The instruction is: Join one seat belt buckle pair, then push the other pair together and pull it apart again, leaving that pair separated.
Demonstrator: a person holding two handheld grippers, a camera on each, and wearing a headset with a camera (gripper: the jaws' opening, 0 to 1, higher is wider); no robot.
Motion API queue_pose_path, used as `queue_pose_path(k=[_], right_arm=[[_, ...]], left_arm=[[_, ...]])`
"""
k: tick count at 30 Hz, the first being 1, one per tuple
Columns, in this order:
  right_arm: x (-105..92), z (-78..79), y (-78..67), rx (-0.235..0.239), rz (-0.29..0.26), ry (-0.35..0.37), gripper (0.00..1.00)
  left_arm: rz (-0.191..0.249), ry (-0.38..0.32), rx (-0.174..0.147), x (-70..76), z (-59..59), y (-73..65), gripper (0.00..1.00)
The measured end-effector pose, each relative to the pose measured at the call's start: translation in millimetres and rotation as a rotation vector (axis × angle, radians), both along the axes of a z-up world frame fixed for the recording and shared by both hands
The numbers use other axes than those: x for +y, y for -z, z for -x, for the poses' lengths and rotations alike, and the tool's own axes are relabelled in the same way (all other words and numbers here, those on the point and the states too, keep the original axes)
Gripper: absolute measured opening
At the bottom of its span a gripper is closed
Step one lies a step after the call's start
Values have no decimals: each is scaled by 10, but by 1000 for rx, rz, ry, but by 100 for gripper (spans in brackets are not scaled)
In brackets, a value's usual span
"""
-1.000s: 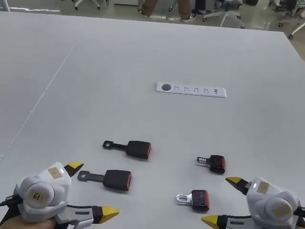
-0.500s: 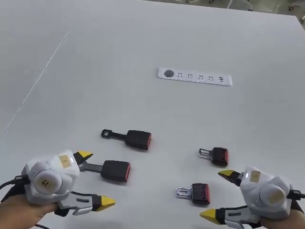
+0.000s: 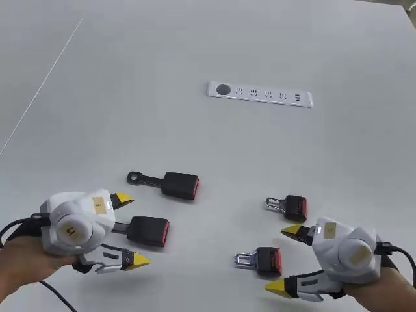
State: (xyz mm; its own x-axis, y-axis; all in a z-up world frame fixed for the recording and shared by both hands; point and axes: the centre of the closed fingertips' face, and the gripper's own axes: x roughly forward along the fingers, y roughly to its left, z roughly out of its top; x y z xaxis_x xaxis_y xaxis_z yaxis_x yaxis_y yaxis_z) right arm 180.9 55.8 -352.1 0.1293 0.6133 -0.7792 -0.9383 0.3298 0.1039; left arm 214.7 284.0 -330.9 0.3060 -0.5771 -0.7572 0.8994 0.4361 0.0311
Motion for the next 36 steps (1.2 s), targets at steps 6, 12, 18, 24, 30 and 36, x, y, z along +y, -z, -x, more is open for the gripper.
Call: queue_pose_path(k=[6,12,18,24,30,36], right_arm=[[37,18,66,15,14,-50,68],[82,20,95,32,27,-97,62],[76,27,145,51,57,-145,54],[63,69,184,69,64,-174,44],[56,39,192,54,70,-174,36],[61,22,195,49,83,-145,36]], left_arm=[[-49,77,26,26,-41,167,65],[-69,169,30,-29,-55,273,56],[-102,250,28,-52,-47,322,44],[-87,270,64,-58,-35,346,37],[-89,295,65,-37,-51,371,36],[-118,357,61,-82,35,389,35]])
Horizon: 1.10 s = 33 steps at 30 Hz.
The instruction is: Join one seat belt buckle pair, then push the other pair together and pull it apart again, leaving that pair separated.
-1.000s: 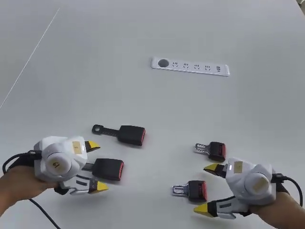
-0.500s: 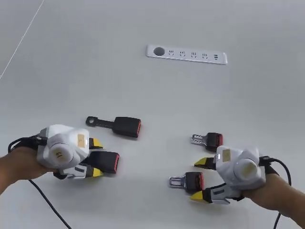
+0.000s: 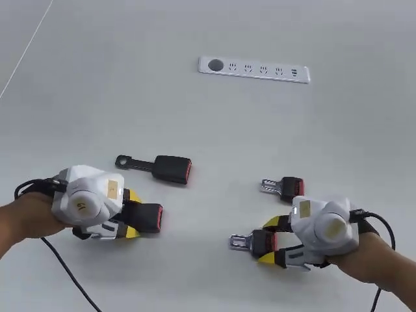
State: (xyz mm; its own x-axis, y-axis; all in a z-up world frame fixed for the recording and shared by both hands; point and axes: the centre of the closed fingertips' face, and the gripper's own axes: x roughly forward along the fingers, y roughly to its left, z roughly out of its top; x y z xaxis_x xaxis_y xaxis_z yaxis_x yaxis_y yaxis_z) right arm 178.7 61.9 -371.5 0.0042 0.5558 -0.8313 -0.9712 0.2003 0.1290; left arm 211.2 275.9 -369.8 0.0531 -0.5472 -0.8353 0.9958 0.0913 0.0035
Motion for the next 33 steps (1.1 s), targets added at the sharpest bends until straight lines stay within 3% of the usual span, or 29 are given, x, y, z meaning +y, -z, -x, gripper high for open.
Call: queue_pose_path(k=[7,13,22,33], right_arm=[[4,-8,-2,-7,4,-6,35],[47,-6,-2,-6,3,-10,35],[306,-19,-8,-9,-17,-38,35],[592,-147,-20,-2,-70,21,34]], left_arm=[[-11,11,15,-38,56,-27,35],[-18,32,8,-26,62,-2,35],[-32,40,6,-8,55,39,35],[-54,37,16,-23,63,36,35]])
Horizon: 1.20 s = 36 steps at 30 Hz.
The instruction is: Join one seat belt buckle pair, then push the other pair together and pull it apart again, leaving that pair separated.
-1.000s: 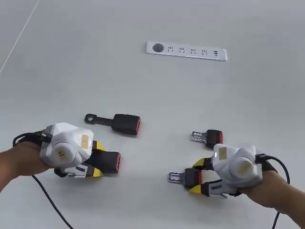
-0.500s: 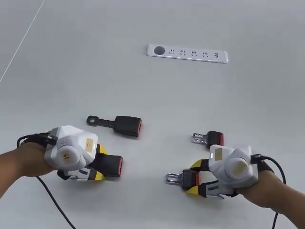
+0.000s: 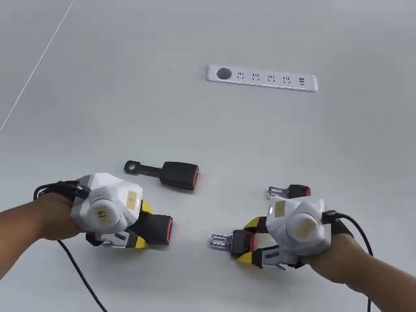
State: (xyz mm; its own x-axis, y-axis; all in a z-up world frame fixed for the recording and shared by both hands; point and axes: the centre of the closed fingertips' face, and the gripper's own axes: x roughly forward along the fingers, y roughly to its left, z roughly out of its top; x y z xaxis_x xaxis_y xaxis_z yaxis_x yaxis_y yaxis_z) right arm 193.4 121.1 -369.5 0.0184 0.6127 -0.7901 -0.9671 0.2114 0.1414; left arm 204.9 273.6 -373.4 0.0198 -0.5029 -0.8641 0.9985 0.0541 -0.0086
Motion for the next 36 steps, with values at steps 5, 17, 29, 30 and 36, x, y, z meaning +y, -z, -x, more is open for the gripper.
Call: queue_pose_path(k=[5,17,29,30,36], right_arm=[[115,-18,-3,-3,-14,-1,34],[447,-46,-6,-32,-51,-66,34],[677,-79,-9,-31,-86,-82,34],[688,-80,-10,-30,-88,-82,34],[766,-73,-13,-35,-92,-94,34]], left_arm=[[-8,-1,3,4,-1,10,35],[-16,0,6,3,-3,17,35],[-33,10,8,0,-8,21,35],[-34,10,8,-1,-9,21,35],[-40,10,10,1,-15,27,35]])
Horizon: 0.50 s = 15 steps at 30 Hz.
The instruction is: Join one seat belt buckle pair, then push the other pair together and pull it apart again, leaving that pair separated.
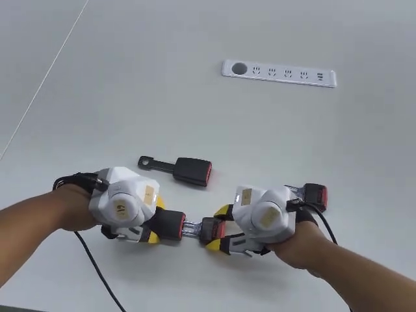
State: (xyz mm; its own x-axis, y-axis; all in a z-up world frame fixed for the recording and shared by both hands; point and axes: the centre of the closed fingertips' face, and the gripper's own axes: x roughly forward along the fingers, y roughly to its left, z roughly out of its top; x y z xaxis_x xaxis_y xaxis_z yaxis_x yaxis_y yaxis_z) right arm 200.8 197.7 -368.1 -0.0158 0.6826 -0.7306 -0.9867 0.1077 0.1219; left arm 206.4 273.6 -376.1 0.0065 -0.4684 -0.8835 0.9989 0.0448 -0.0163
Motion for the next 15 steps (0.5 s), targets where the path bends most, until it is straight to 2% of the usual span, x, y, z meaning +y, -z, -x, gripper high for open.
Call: queue_pose_path(k=[4,15], right_arm=[[84,1,-7,-5,-8,-8,34],[92,-10,-11,14,-31,1,33]], left_arm=[[-6,1,-1,3,2,-2,35],[-19,16,0,2,-8,11,34]])
